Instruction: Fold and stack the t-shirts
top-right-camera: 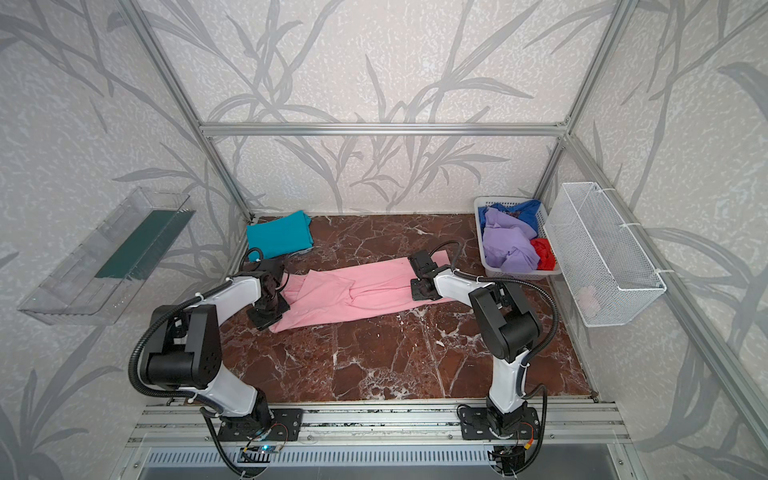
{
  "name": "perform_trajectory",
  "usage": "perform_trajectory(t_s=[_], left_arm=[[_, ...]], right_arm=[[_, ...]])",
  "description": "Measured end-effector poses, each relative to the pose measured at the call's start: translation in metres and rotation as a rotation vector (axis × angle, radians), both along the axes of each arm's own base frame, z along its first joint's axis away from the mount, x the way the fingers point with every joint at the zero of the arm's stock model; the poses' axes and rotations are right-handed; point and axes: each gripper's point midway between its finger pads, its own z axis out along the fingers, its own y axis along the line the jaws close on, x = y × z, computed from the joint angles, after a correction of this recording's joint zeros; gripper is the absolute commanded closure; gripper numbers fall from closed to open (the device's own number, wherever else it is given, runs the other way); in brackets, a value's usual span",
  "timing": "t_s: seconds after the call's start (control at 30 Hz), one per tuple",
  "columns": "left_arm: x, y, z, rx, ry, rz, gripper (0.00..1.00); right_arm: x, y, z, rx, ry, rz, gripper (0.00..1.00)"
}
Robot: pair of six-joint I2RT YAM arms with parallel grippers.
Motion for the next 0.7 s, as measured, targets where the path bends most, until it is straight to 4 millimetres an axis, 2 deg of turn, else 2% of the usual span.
perform_trajectory(t_s=[0.1,0.2,0.23,0.27,0.33,0.37,0.5,0.6,0.7], left_arm=[[-0.009,0.004,0.003,0.01,0.005,0.006,1.0],[-0.01,0.003,0.007,0.016,0.0,-0.006,1.0],[-0.009,0.0,0.01,0.023,-0.002,-0.021,0.97],[-0.006,-0.005,0.015,0.03,-0.008,-0.044,0.89],[0.008,-0.021,0.03,0.043,-0.044,-0.111,0.8],[0.018,-0.03,0.039,0.043,-0.075,-0.14,0.79],[0.051,-0.055,0.06,0.015,-0.172,-0.19,0.86],[0.062,-0.066,0.05,0.001,-0.165,-0.2,0.88],[0.063,-0.08,0.027,-0.016,-0.113,-0.226,0.89]], right_arm=[[0.0,-0.014,0.0,-0.011,0.007,-0.033,0.95],[-0.002,-0.019,0.007,-0.016,-0.002,-0.037,0.95],[-0.001,-0.019,0.012,-0.017,-0.014,-0.033,0.94],[-0.001,-0.019,0.019,-0.017,-0.029,-0.029,0.94],[0.002,-0.019,0.032,-0.02,-0.064,-0.019,0.93],[0.004,-0.019,0.038,-0.019,-0.083,-0.015,0.93],[0.017,-0.013,0.045,-0.03,-0.103,0.006,0.94],[0.029,-0.005,0.035,-0.052,-0.086,0.027,0.94],[0.022,-0.001,0.014,-0.083,-0.035,0.05,0.94]])
